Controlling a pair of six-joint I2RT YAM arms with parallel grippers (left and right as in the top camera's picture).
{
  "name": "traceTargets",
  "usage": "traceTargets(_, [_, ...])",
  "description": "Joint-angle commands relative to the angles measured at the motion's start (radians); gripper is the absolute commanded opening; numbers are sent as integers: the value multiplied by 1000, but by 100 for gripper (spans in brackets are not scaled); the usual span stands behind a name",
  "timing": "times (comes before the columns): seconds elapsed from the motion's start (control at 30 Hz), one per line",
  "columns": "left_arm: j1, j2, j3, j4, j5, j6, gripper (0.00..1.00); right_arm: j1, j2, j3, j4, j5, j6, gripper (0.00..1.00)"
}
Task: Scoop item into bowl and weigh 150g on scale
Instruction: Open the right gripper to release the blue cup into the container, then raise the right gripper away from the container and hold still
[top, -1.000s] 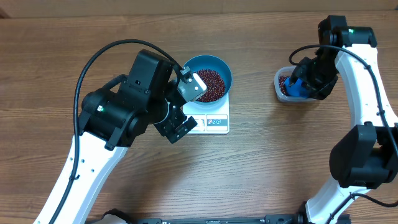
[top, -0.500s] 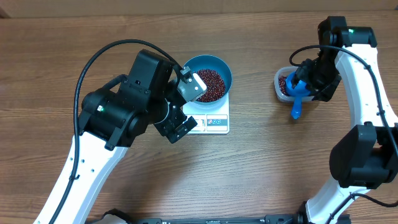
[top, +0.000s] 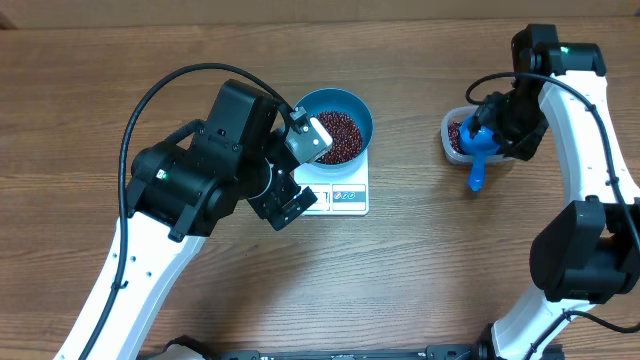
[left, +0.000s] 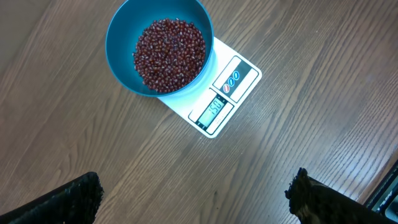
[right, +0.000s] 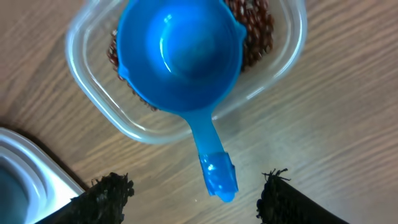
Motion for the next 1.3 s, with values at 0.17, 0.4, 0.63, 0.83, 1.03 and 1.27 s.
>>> traceTargets(0.17, [4,-7,19,0,-3,0,100,-3,-29,96,65,18,-2,82])
traceTargets(0.4, [4,-7,19,0,-3,0,100,-3,-29,206,97,27,-4,91])
traceTargets(0.63, [4,-7,19,0,-3,0,100,-3,-29,274,98,63,-7,99])
traceTargets(0.83, [4,-7,19,0,-3,0,100,-3,-29,275,122,63,-6,100])
traceTargets(1.03, [4,-7,19,0,-3,0,100,-3,-29,275,143,62,-6,100])
traceTargets(1.27, [4,-7,19,0,-3,0,100,-3,-29,275,143,62,-6,100])
